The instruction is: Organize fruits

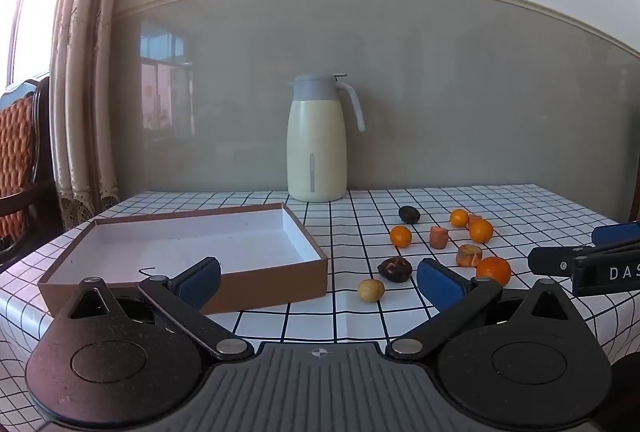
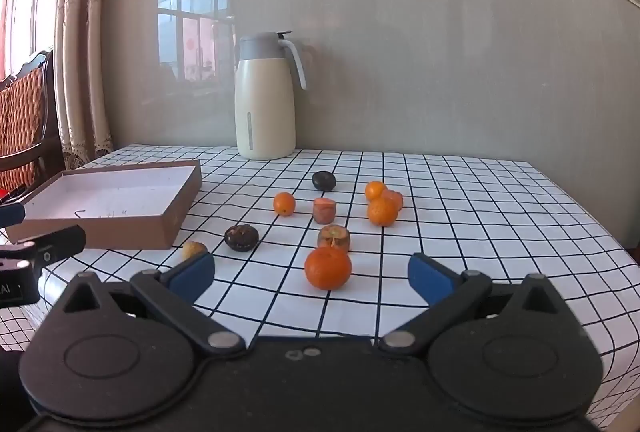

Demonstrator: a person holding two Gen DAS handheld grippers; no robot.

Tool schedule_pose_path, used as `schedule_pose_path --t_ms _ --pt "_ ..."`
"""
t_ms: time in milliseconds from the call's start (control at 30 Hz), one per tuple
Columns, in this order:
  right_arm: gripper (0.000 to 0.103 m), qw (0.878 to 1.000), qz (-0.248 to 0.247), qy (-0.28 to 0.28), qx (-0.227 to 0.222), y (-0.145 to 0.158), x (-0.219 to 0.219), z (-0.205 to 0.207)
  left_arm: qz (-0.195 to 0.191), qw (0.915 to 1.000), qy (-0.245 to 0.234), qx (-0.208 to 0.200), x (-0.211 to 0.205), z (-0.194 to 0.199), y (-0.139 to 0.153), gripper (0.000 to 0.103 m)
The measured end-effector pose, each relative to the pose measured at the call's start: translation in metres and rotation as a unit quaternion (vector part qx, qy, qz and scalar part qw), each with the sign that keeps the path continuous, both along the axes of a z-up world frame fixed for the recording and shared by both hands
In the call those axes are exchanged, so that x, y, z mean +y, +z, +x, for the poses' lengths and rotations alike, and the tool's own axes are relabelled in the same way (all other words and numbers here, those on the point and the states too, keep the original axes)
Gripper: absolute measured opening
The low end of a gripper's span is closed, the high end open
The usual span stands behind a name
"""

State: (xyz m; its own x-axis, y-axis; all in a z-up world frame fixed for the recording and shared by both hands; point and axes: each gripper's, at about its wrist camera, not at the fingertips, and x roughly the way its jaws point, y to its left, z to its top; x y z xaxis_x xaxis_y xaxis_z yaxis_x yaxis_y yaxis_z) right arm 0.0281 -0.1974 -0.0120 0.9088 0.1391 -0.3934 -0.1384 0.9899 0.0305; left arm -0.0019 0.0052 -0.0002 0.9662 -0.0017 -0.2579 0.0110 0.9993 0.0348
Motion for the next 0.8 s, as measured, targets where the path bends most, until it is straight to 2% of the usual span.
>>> schedule_pose_path --t_ms 800 --pt "0.097 1.000 -0.008 -0.001 -0.002 -0.0003 0.0014 -0.0006 0.002 1.0000 0.001 0.001 -0.0037 0.0005 0.0027 0.103"
